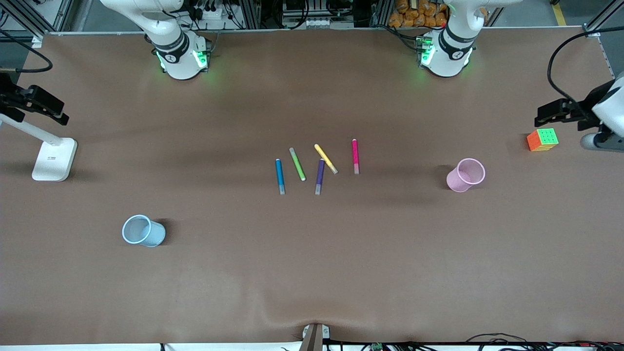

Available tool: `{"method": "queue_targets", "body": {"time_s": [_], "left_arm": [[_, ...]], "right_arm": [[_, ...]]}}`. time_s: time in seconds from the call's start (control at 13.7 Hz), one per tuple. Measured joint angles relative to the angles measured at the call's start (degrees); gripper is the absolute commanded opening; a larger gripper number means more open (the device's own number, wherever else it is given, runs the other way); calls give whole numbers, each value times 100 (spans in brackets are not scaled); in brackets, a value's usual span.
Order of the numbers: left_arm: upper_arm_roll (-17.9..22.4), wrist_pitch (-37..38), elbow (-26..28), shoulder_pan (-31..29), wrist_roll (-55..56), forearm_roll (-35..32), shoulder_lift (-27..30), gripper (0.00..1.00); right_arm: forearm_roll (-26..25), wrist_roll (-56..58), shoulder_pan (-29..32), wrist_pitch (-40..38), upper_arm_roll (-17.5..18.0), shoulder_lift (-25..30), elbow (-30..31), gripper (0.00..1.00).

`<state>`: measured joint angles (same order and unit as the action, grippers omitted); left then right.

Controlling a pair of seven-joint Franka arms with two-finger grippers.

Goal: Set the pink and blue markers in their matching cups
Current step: 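Move the right gripper to the blue marker while the left gripper reaches the pink marker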

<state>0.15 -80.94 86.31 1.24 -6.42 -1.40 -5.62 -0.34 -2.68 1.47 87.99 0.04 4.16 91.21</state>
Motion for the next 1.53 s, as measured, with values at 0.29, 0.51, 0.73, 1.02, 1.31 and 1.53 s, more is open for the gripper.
{"method": "queue_targets", "body": {"time_s": [0.29,0.51,0.73,1.02,1.31,1.53], "left_arm": [[-20,-21,-25,433,68,-118,-343,100],[-27,-117,-36,617,95,-119,-531,100],[-32,-288,-42,808,406,-119,-678,100],[-108,-688,-44,863,574,-67,-936,100],[-144,-989,-45,1056,962,36,-1242,100],[-156,-1257,-37,1277,1266,44,-1444,100]], "right_arm": [[65,-12,-567,7,34,-119,88,100],[93,-48,-1094,72,59,-454,131,100],[109,-81,-1506,310,65,-904,133,100],[256,-319,-2049,981,76,-1535,134,100],[450,-386,-2464,2006,77,-2350,151,100],[472,-775,-2817,2834,78,-3047,147,100]]}}
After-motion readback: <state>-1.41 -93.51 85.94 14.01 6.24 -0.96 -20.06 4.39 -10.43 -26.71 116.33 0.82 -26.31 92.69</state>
